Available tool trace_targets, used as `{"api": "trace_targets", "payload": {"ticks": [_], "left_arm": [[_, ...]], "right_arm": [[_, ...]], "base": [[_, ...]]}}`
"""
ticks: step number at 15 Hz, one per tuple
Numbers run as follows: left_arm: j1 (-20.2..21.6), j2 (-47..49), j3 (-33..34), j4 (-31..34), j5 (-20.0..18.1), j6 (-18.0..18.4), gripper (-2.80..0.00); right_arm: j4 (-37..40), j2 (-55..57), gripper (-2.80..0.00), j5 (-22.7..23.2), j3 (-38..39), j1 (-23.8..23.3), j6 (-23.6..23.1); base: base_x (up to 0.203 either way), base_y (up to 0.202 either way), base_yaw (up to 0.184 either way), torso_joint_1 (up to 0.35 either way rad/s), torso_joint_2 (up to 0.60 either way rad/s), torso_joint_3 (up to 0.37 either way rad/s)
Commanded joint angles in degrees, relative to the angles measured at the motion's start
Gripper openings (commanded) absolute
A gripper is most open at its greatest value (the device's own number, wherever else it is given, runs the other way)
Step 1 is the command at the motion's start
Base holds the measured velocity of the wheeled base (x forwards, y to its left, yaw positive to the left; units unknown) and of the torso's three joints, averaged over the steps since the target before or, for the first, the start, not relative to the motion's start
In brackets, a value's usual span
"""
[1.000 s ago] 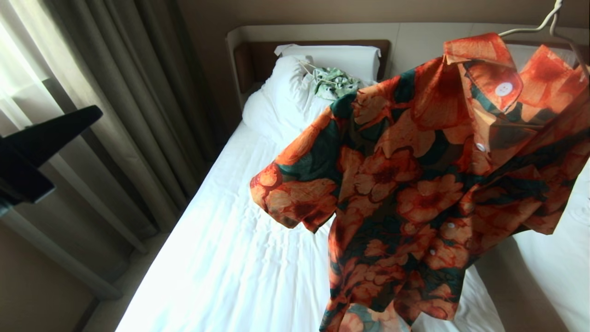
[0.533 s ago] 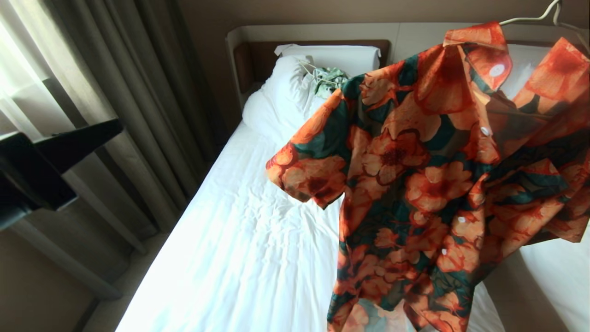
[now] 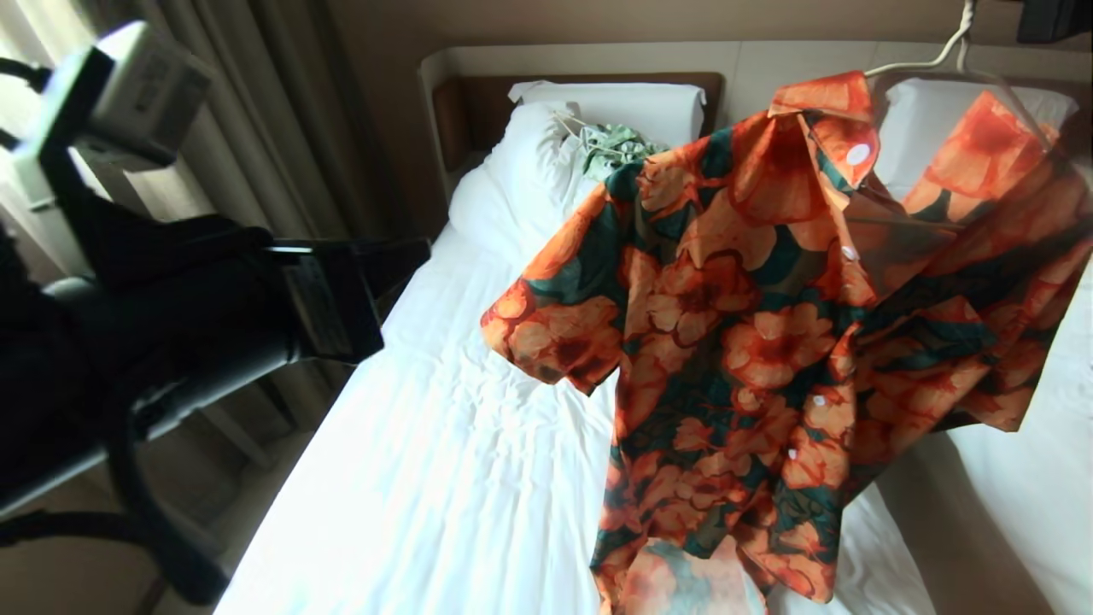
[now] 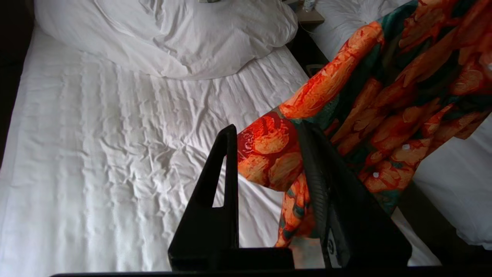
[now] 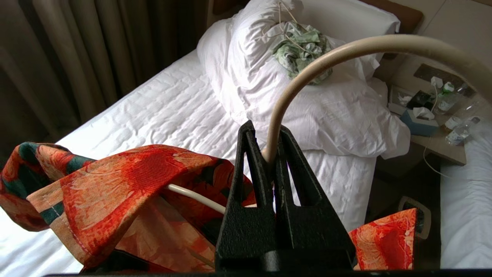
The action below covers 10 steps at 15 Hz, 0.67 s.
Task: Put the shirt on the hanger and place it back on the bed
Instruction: Take the clothes hanger out of the clothes
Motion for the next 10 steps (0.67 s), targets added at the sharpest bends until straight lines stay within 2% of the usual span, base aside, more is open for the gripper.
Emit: {"api": "trace_targets", "payload": {"ticks": [1,3,5,7,10], "left_arm": [[2.5,7.0,0.8,-4.8,-2.7,0.2,0.0],[4.7,7.7,2.8,-8.3,-8.6,0.2,0.0],[6.6,10.0,3.1,-9.9,-11.5,0.2,0.0],[8.2,13.4,3.2,-14.4,-12.0,0.5,0.0],[12.7,19.9,3.4,-24.2,-12.1,4.5,0.0]], "right_arm": [[0.1,2.1,-2.8,0.2,-2.5,0.1,0.3],[0.2,3.5,-2.8,0.2,-5.4,-0.1,0.4],[0.4,4.3,-2.8,0.3,-6.3,0.0,0.4],[0.5,4.3,-2.8,0.3,-6.2,0.0,0.4],[0.4,4.8,-2.8,0.4,-6.2,0.0,0.4]], "base": [[0.0,0.0,0.0,0.0,0.0,0.0],[0.0,0.0,0.0,0.0,0.0,0.0],[0.0,0.0,0.0,0.0,0.0,0.0],[0.0,0.0,0.0,0.0,0.0,0.0],[0.0,0.0,0.0,0.0,0.0,0.0]]}}
